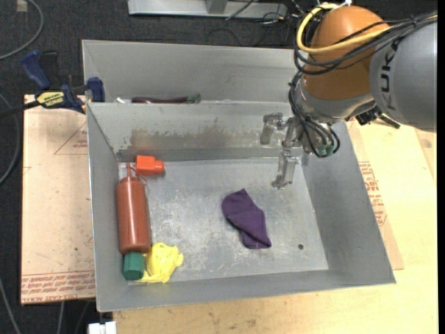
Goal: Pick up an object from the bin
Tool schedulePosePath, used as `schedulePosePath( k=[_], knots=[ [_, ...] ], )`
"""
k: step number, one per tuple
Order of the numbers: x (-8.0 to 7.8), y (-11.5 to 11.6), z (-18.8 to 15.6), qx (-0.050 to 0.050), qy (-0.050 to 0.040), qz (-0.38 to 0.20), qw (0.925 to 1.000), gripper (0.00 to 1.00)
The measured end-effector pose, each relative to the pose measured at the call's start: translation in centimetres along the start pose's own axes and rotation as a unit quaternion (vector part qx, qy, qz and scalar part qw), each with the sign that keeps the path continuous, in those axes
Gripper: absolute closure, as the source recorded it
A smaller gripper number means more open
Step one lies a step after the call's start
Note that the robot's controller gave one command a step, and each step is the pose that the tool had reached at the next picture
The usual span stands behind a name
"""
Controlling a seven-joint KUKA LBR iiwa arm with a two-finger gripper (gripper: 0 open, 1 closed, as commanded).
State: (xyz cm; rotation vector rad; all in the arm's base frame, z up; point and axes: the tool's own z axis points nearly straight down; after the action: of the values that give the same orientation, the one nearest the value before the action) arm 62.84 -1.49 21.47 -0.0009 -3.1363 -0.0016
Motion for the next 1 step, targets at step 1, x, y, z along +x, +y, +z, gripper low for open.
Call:
schedulePosePath(
  k=[1],
  knots=[
    [-0.10,0.00,-0.52,0.000,-0.0037,0.000,1.0000,0.00]
  ],
)
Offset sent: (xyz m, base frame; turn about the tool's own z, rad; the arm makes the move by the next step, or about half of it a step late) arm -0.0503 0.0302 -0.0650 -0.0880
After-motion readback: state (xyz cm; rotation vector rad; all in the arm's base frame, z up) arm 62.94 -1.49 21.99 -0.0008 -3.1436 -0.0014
